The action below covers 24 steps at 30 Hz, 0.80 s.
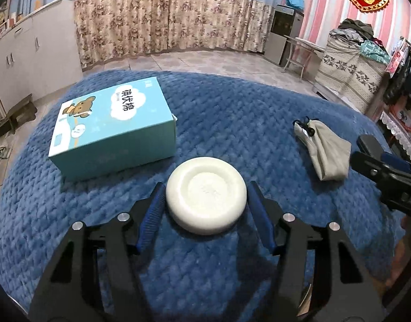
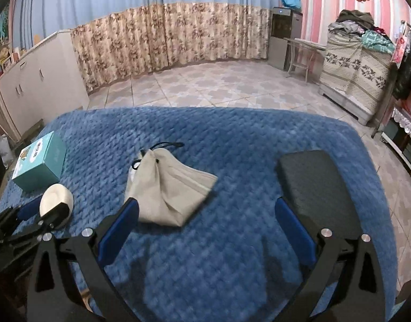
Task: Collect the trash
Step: 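Grasp the beige drawstring pouch with the right gripper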
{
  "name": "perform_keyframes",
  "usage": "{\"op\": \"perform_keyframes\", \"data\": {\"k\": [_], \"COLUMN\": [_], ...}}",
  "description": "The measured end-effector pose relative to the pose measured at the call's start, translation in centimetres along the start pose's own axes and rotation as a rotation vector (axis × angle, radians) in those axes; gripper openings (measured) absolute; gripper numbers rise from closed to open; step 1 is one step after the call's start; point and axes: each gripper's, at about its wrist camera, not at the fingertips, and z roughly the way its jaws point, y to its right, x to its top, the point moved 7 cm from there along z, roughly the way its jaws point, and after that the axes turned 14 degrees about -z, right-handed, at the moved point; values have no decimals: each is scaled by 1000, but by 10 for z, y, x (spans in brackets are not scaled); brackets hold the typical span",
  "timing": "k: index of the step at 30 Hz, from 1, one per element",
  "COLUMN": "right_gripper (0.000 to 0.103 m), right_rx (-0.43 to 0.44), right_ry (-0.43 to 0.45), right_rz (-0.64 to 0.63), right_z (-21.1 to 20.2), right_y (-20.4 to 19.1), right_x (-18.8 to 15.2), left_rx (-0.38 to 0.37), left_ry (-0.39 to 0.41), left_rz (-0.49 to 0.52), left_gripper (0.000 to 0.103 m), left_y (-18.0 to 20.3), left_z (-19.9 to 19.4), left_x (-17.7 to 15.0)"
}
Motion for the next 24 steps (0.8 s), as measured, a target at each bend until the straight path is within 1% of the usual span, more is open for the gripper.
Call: {"op": "perform_keyframes", "data": {"k": [5,8,10,11,12,13,15,16,18,22,24], "right_gripper": [97,82,78,70,57,49,37,34,25,19,17], "right_rx": [10,29,41,48,66,92,101,104,114,121,131], "right_ry": [-23,-45,-48,-46,-43,-42,-28,-22,-11,6,19], "right_rz": [-39,-38,-34,-36,-38,-43,-62,-67,-72,-83,-65], "right_z": [14,21,22,23,23,24,22,20,15,2,-8], "right_y": [-11,-11,-12,-13,-15,-18,-23,-25,-28,-30,-29], "right_x": [1,-3,-4,-4,-4,-4,-3,-3,-4,-7,-11], "left_rx": [2,1,2,1,1,3,8,11,14,19,21], "left_ry": [0,-6,-6,-6,-7,-11,-14,-14,-16,-23,-36], "left_rz": [0,-3,0,-1,0,2,6,8,13,14,12], "left_gripper": [61,61,61,61,61,61,61,61,61,61,61], "left_y": [1,0,-1,-1,-5,-5,-5,-5,-4,-1,-2], "left_z": [0,1,1,1,3,4,6,6,7,8,10], "left_x": [0,-2,-1,-1,0,-1,-1,-1,-2,-4,-6]}}
